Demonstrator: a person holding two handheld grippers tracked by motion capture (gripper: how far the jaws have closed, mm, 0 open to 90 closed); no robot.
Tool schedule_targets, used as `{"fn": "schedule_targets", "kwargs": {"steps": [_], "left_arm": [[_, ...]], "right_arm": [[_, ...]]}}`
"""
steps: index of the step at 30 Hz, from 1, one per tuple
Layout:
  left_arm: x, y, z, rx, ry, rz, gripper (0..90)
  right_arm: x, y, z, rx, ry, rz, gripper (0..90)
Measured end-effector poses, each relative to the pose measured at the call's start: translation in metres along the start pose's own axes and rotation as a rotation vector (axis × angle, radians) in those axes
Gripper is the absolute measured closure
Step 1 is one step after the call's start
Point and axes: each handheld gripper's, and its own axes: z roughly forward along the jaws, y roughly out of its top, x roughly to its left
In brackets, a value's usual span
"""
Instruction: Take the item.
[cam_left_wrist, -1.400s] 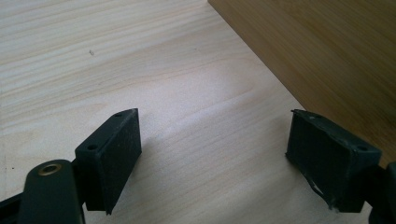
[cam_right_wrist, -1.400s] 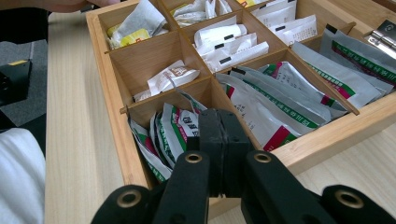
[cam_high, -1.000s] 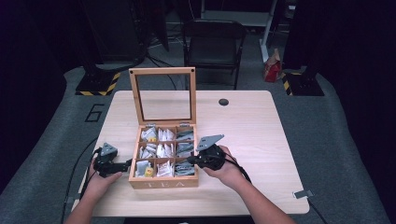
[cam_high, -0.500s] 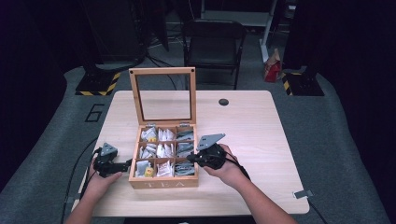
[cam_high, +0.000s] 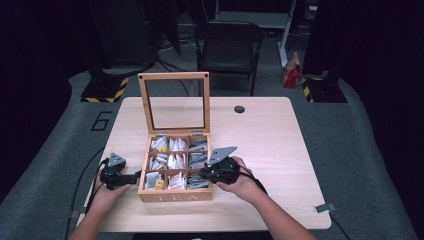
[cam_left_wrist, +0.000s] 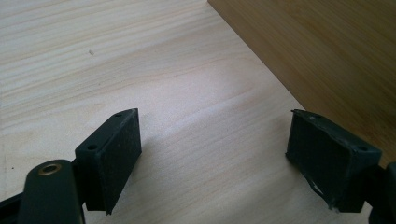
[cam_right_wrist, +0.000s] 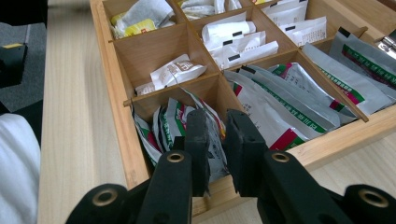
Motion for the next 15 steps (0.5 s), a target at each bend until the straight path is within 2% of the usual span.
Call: {"fn": "schedule_targets", "kwargs": {"steps": [8, 15], "left_arm": [[0.0001, 0.0, 0.0, 0.0, -0.002, 0.0, 17.4], [0.0002, 0.0, 0.0, 0.0, 0.001, 0.003, 17.4]], "right_arm": [[-0.0016, -0.0007, 0.0073, 0.025, -0.005, -0.027, 78.6], [-0.002, 0.0001, 0.0107, 0.026, -0.01, -0.017, 79.6]]}}
